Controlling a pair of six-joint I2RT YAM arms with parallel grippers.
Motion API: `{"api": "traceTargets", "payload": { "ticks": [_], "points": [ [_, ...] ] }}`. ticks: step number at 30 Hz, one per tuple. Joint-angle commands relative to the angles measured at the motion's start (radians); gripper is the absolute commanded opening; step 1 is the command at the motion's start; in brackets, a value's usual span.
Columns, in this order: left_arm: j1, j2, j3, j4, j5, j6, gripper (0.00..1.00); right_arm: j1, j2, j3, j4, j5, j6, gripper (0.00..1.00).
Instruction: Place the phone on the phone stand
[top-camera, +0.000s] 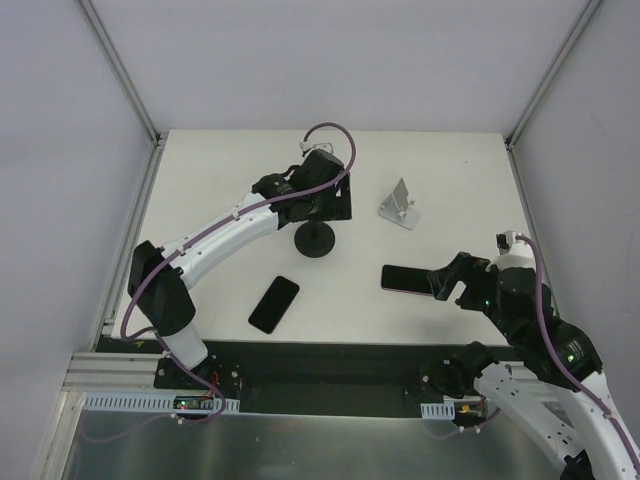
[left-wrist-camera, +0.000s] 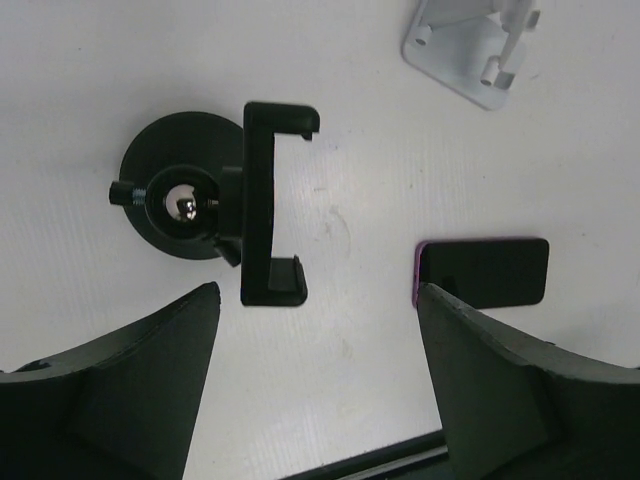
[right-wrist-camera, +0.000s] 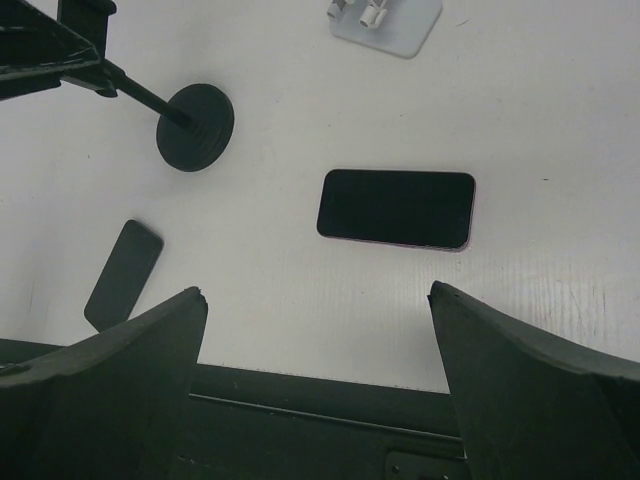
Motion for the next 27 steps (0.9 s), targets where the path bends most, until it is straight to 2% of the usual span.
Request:
{"api": "traceTargets", "payload": {
  "ticks": [1, 5, 8, 14, 15, 16, 18, 19, 22, 27],
  "points": [
    [-0.009, 0.064, 0.098, -0.057, -0.115, -0.008, 0.76, 0.000, -0.016, -0.004, 0.037, 0.002, -0.001, 0.96],
    [-0.009, 0.135, 0.143, -0.083, -0.147, 0.007, 0.66, 0.001, -0.027, -0.016, 0.040, -0.031, 0.013, 0.96],
    [-0.009, 0.158, 0.166, -0.117, -0.185, -0.004, 0.63, 0.000, -0.044, -0.037, 0.057, -0.048, 0.015, 0.96],
    [-0.011, 0.179, 0.172, -0.132, -0.214, 0.001, 0.50, 0.001, -0.032, -0.014, 0.031, -0.039, -0.018, 0.96],
    [-0.009, 0.178, 0.168, -0.137, -0.217, 0.003, 0.45, 0.000, -0.030, -0.013, 0.027, -0.034, -0.024, 0.96],
    [-0.009, 0.176, 0.168, -0.140, -0.227, 0.007, 0.37, 0.000, -0.030, -0.013, 0.027, -0.028, -0.027, 0.96],
    [-0.009, 0.164, 0.168, -0.155, -0.260, 0.021, 0.28, 0.000, -0.029, -0.011, 0.026, -0.011, -0.035, 0.96],
    [-0.009, 0.159, 0.166, -0.162, -0.274, 0.042, 0.17, 0.001, -0.027, -0.011, 0.026, -0.007, -0.036, 0.96],
    [-0.008, 0.129, 0.160, -0.198, -0.348, 0.094, 0.00, 0.001, -0.027, -0.019, 0.029, -0.008, -0.028, 0.96],
    [0.014, 0.025, 0.077, -0.223, -0.447, 0.214, 0.00, 0.000, -0.029, -0.042, 0.055, -0.025, -0.028, 0.96]
  ]
}}
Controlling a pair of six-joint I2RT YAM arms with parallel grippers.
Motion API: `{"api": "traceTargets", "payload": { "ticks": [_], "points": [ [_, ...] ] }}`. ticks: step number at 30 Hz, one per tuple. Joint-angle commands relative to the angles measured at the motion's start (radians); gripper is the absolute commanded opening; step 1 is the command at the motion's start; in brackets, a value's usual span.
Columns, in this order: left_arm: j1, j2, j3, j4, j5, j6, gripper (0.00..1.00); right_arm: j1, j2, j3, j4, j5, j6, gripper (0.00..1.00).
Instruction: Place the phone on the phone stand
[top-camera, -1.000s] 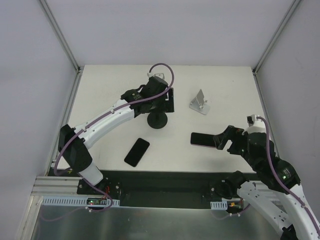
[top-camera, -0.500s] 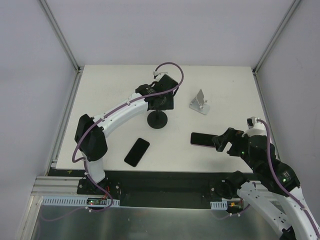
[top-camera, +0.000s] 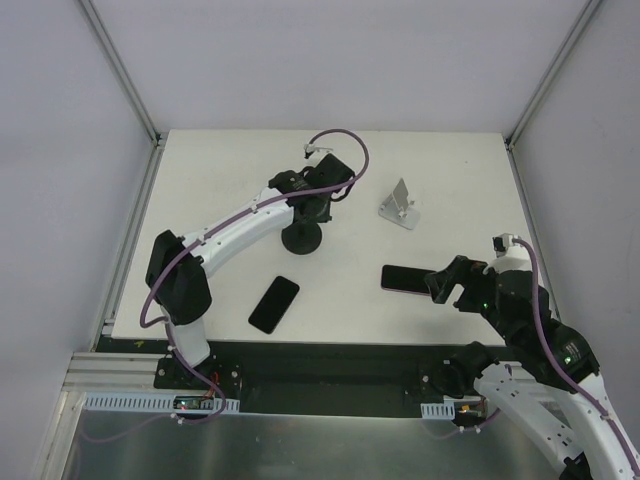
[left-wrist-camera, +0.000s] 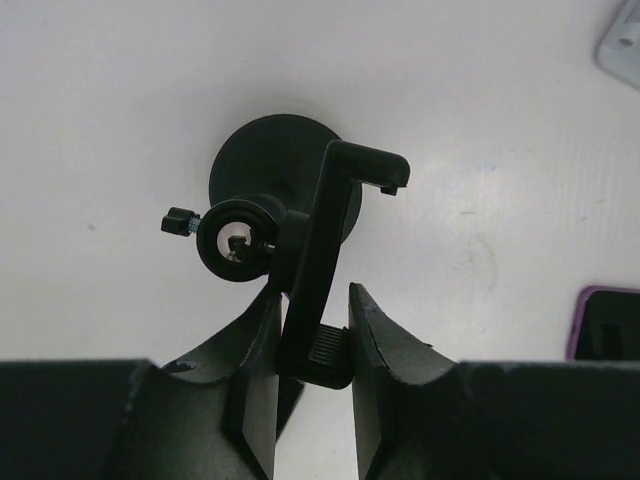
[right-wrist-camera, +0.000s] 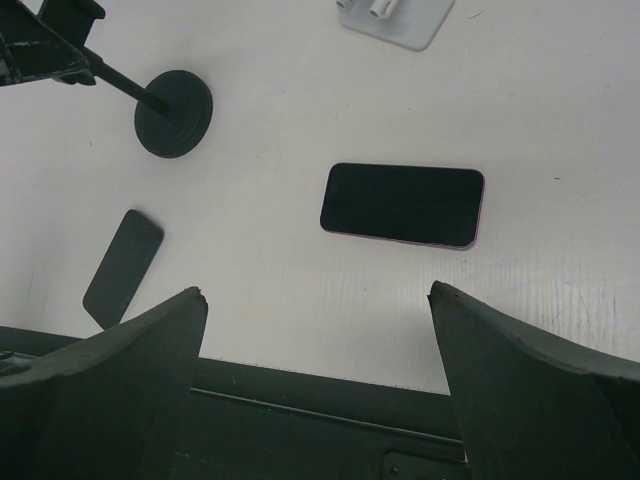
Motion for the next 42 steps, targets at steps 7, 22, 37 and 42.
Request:
{"api": "traceTargets", "payload": {
  "ticks": [7, 22, 37, 42],
  "points": [
    [0.281, -0.371, -0.242, 0.035, -0.088, 0.268, 0.00, 0.000, 0.009, -0.016, 0.039, -0.027, -0.014, 0.96],
    [0.721, -0.388, -0.290, 0.407, 0.245, 0.636, 0.00, 0.000, 0.023, 0.082, 0.013, -0.151, 0.029, 0.96],
    [0.739, -0.526, -0.399, 0.369, 1.075, 0.588, 0.00, 0.001, 0.043, 0.067, -0.035, -0.173, 0.005, 0.96],
    [0.550, -0.583, -0.465, 0.344, 1.008, 0.745, 0.00, 0.000, 0.066, 0.043, -0.007, -0.281, -0.024, 0.96]
  ]
}}
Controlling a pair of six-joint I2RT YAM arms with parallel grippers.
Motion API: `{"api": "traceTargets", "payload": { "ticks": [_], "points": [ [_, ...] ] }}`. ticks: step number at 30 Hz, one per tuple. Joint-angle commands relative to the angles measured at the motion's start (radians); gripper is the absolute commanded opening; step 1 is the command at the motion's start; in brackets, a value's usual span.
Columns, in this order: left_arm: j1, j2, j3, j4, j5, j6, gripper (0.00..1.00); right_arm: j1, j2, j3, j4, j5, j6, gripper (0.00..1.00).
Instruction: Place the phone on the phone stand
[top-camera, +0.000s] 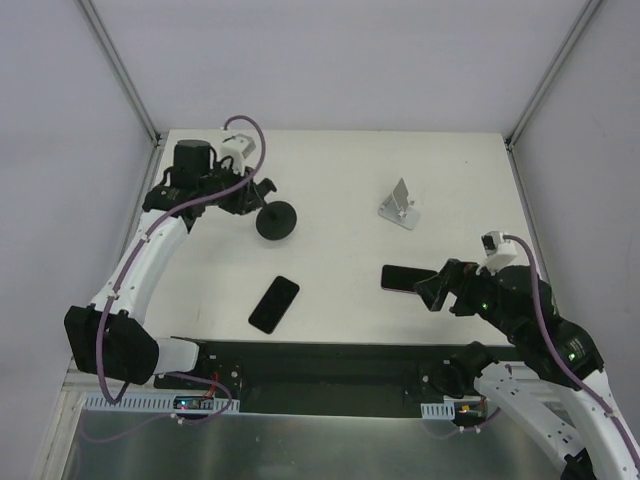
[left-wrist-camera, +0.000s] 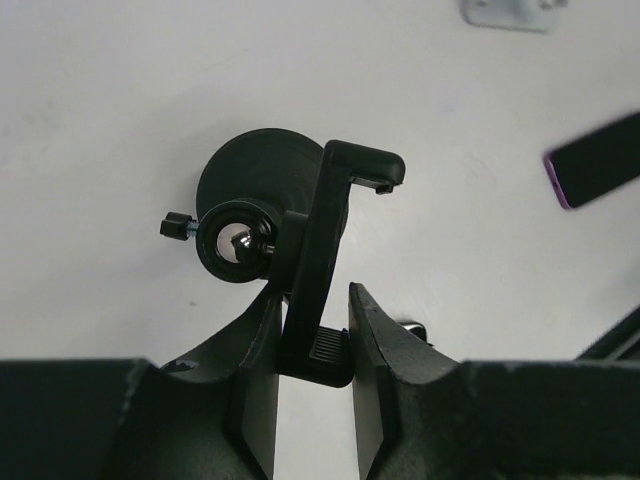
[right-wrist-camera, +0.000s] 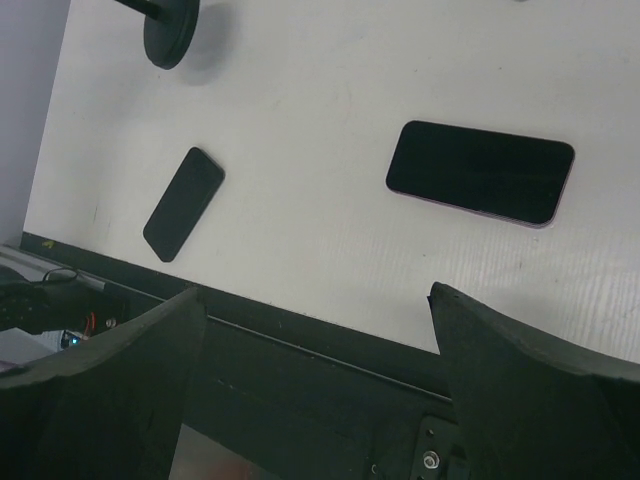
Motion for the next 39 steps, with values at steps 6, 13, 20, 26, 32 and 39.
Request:
{"api": "traceTargets", "payload": {
  "ticks": [6, 13, 20, 26, 32, 39],
  "points": [
    [-0.269, -0.131, -0.104, 0.051, 0.099, 0.244, 0.00, 0.012, 0.131, -0.068, 0.058, -0.151, -0.001, 0.96],
    [-0.364, -0.108, -0.138, 0.051, 0.050, 0.307, 0.00, 0.069, 0.159, -0.121, 0.128, -0.150, 0.067, 0.96],
    [-0.383, -0.040, -0.083, 0.051, 0.124, 0.311, 0.00, 0.142, 0.221, -0.110, 0.136, -0.088, 0.091, 0.96],
    [-0.384, 0.030, -0.017, 0.050, 0.159, 0.299, 0.12, 0.170, 0.254, -0.078, 0.116, -0.022, 0.102, 0.96],
    [-0.383, 0.064, 0.008, 0.056, 0.098, 0.198, 0.99, 0.190, 0.240, -0.093, 0.117, 0.003, 0.128, 0.96],
    [-0.383, -0.201, -0.115, 0.057, -0.040, 0.036, 0.99, 0.195, 0.352, -0.029, 0.166, -0.043, 0.093, 0.96]
  ]
}}
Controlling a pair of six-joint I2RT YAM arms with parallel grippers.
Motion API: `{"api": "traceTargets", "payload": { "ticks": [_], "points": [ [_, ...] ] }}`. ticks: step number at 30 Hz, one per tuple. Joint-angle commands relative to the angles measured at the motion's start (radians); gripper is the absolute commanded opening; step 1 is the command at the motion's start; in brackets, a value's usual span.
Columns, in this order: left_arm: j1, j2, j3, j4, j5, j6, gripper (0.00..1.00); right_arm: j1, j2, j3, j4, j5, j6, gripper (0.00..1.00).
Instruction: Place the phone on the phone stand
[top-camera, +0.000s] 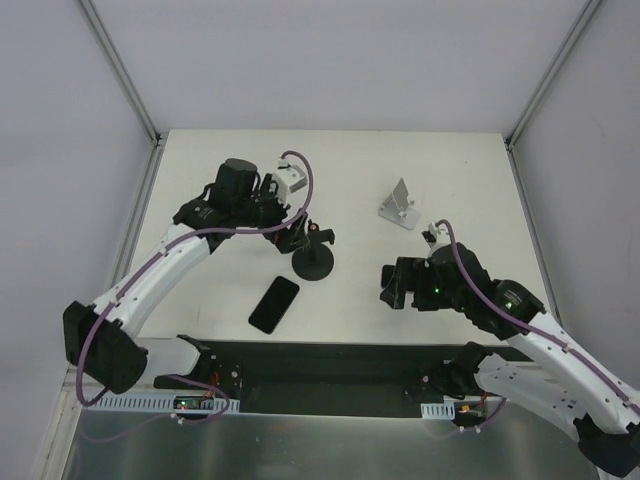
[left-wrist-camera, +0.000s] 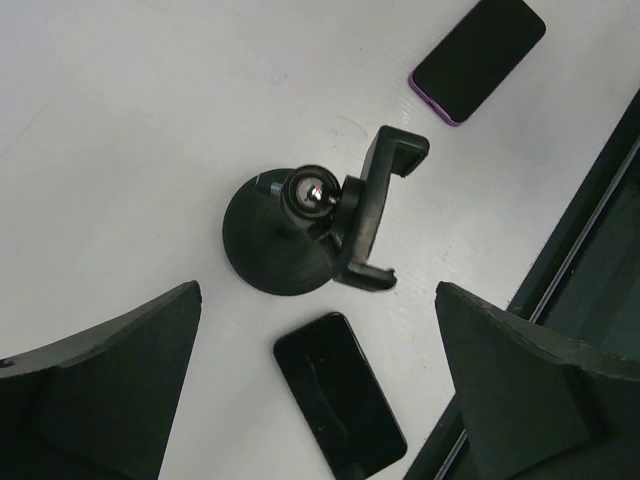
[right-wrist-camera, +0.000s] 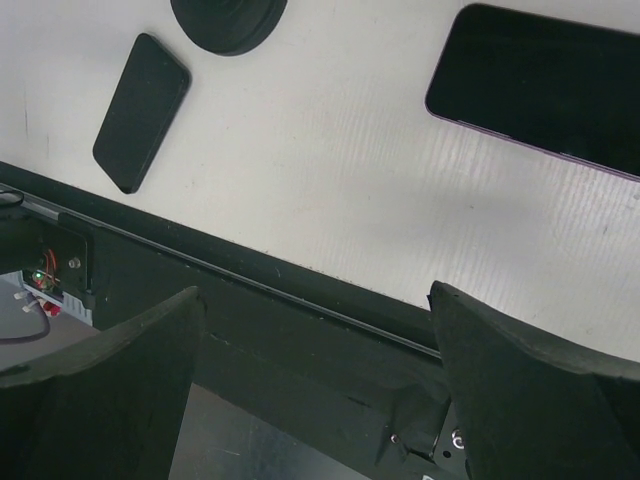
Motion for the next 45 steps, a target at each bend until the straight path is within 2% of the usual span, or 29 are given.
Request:
{"api": "traceTargets", "payload": {
  "ticks": [1, 2, 7, 8, 11, 17, 20, 24, 30, 38, 45],
  "points": [
    [-0.011, -0.240, -0.083, 0.017, -0.196, -0.171, 0.99, 0.014, 0.076, 0.076, 0.076, -0.016, -0.007, 0.96],
    [-0.011, -0.277, -0.106, 0.000, -0.235, -0.261, 0.99, 0.020, 0.079, 0.070, 0.099, -0.011, 0.001, 0.96],
    [-0.010, -0.518, -0.307, -0.053, -0.393, -0.519, 0.99, 0.038, 0.085, 0.007, 0.171, -0.008, 0.020, 0.96],
    [-0.005, -0.541, -0.333, -0.066, -0.486, -0.640, 0.99, 0.040, 0.108, 0.019, 0.174, -0.011, 0.020, 0.96],
    [0.024, -0.570, -0.418, -0.084, -0.490, -0.737, 0.99, 0.058, 0.144, 0.038, 0.191, -0.031, 0.015, 0.96],
    [0.024, -0.339, -0.419, -0.101, -0.312, -0.762, 0.99, 0.099, 0.168, 0.041, 0.218, -0.029, 0.021, 0.96],
    [0.021, -0.241, -0.425, -0.103, -0.341, -0.765, 0.99, 0.119, 0.148, 0.012, 0.238, -0.037, 0.029, 0.96],
    [-0.036, -0.163, -0.447, -0.101, -0.459, -0.727, 0.99, 0.132, 0.105, -0.027, 0.258, -0.028, 0.043, 0.96],
    [-0.112, -0.069, -0.445, -0.084, -0.461, -0.695, 0.99, 0.133, 0.065, -0.014, 0.245, 0.009, 0.021, 0.96],
    [-0.238, 0.009, -0.485, -0.026, -0.522, -0.771, 0.99, 0.133, 0.030, -0.010, 0.177, 0.018, -0.025, 0.96],
    [-0.312, 0.086, -0.474, -0.037, -0.640, -0.827, 0.99, 0.132, -0.029, -0.057, 0.192, 0.052, -0.008, 0.96]
  ]
}}
